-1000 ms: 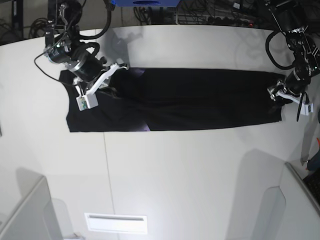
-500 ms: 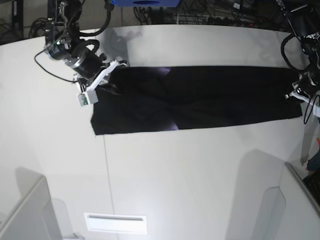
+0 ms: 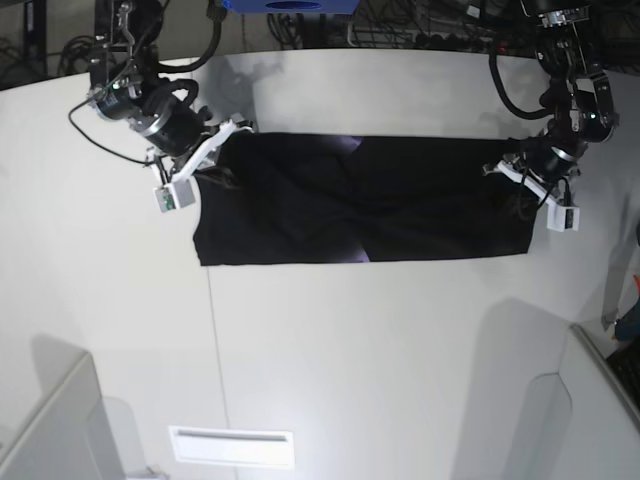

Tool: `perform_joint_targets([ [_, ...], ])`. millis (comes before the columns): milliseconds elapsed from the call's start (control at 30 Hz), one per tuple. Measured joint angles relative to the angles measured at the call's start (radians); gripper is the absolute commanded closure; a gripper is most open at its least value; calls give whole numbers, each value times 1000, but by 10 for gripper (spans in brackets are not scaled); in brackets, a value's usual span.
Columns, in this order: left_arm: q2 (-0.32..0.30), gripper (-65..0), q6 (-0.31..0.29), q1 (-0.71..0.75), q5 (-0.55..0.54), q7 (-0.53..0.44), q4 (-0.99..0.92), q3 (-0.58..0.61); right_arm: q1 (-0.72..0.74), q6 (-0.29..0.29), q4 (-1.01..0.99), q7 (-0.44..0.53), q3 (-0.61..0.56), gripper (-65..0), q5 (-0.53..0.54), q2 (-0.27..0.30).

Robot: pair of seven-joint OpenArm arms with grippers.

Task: Fold the T-shirt properly
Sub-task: 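Grasp the strip's end near the left gripper and fold it inward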

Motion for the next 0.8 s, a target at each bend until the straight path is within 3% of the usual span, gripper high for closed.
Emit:
perform_joint_targets([
  [167, 21, 0, 119, -67, -1, 13, -11, 156, 2, 0, 0, 0, 0, 0, 1, 0],
  [400, 49, 0, 213, -153, 1, 3, -47, 275, 2, 0, 0, -1, 0, 0, 1, 0],
  [800, 73, 0, 223, -163, -3, 3, -71, 344, 3, 0, 0, -1, 5, 0, 1, 0],
])
